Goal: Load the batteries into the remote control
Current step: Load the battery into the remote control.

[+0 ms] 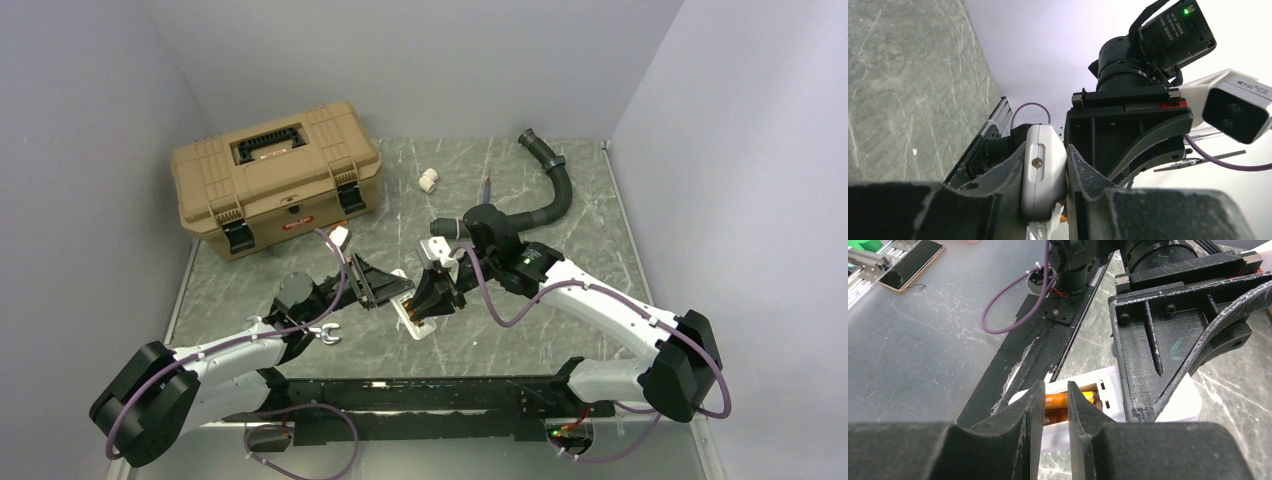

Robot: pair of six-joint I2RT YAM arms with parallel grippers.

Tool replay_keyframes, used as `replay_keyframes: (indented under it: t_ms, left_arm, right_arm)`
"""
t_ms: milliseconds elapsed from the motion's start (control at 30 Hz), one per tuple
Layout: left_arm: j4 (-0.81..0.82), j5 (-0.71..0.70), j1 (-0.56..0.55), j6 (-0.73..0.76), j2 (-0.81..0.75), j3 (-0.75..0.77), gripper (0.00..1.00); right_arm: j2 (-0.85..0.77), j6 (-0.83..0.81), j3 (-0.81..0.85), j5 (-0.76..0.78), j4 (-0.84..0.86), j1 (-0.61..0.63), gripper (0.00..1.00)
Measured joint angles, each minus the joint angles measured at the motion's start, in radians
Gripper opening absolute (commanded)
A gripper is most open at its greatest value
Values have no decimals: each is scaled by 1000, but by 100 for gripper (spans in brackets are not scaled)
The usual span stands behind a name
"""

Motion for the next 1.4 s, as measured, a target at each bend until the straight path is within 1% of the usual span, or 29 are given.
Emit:
replay_keyframes:
  t_ms: [1400]
  left_arm:
    - [82, 0, 0, -31, 21, 0, 0]
  right_arm:
    - [-19, 94, 19, 2, 21, 0, 28]
